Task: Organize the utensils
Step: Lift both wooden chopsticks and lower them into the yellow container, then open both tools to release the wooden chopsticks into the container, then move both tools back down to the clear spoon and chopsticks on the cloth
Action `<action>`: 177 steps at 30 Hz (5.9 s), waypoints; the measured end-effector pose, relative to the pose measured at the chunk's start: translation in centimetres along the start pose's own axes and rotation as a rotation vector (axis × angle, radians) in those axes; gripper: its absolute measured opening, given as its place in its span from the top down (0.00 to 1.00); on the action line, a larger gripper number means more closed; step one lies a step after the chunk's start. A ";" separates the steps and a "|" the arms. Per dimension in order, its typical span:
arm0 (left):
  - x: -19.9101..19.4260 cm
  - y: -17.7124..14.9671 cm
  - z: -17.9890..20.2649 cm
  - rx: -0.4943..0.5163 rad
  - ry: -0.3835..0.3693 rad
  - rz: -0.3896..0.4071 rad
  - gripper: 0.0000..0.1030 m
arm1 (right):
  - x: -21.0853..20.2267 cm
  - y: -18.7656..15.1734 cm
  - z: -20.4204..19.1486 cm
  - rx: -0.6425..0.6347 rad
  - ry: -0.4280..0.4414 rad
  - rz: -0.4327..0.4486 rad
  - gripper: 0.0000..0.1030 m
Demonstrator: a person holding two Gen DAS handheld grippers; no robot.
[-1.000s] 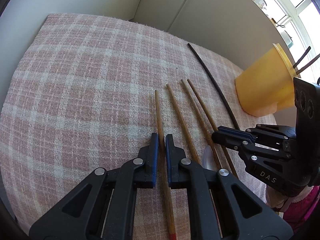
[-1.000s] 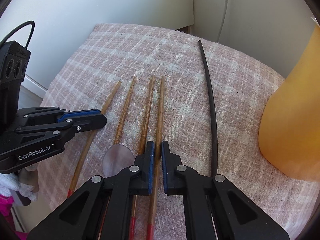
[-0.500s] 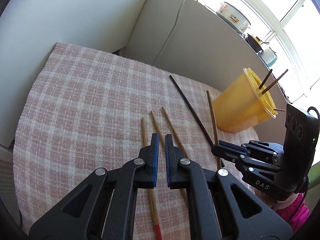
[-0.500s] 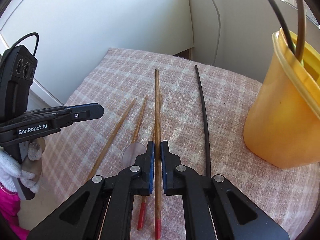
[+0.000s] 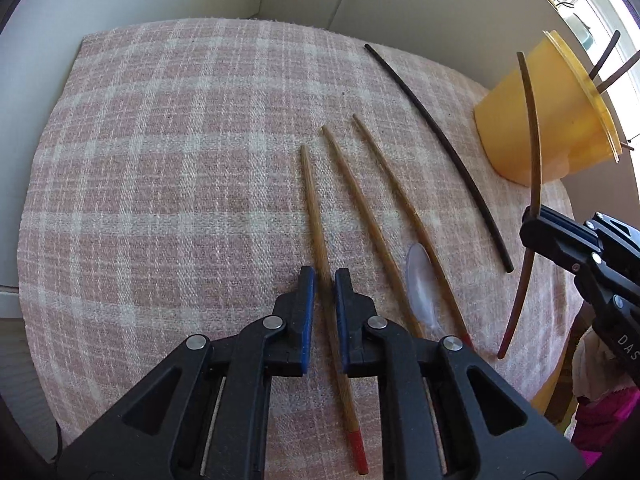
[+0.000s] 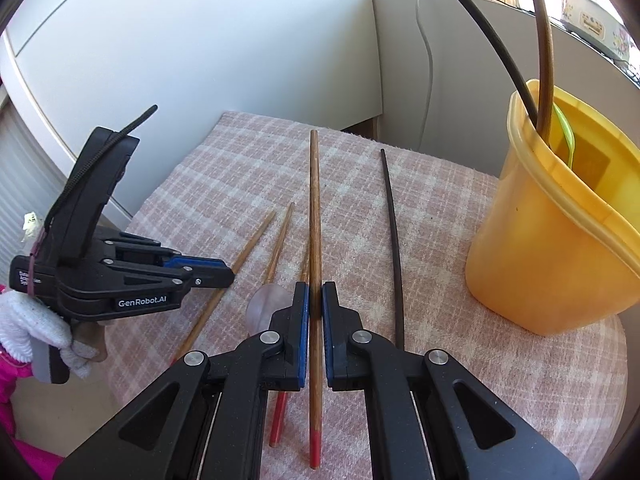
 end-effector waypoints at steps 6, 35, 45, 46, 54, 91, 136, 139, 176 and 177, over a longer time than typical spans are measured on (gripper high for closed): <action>-0.1 1.1 1.0 -0.005 -0.001 -0.022 0.91 | -0.2 -0.2 0.1 -0.003 -0.002 0.000 0.95; -10.2 6.3 8.8 -0.003 -0.118 0.538 0.96 | -8.0 0.3 2.9 0.057 -0.031 0.244 0.95; -11.3 10.1 12.8 0.028 -0.186 0.636 0.96 | -12.3 1.4 4.6 0.082 -0.054 0.348 0.95; -11.3 10.4 13.4 0.037 -0.195 0.640 0.96 | -12.6 1.6 4.6 0.084 -0.056 0.357 0.95; -14.3 12.8 19.0 0.128 -0.223 0.743 0.96 | -16.1 3.0 6.3 0.115 -0.060 0.448 0.95; -13.3 21.9 29.5 0.265 -0.143 0.888 0.96 | -22.0 9.6 12.5 0.168 -0.191 0.647 0.95; -12.7 13.1 25.5 0.282 -0.137 0.798 0.73 | -19.5 6.0 12.3 0.195 -0.236 0.570 0.62; -12.1 12.0 24.2 0.279 -0.110 0.771 0.73 | -19.4 5.5 11.2 0.171 -0.236 0.567 0.62; 2.1 3.7 10.3 -0.003 -0.101 0.287 0.73 | -3.5 -4.2 1.6 -0.006 0.015 0.077 0.62; 2.2 3.8 10.3 -0.002 -0.103 0.287 0.73 | -3.0 -4.4 1.6 -0.009 0.014 0.064 0.62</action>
Point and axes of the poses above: each gripper's, at about its wrist camera, not at the fingertips, and x roughly the way its jaws point, z to its right, y to its top, the point moved 10 cm from there along x, roughly the way its jaws point, and after that the axes turned 6 degrees about x, right-handed, at the moved point
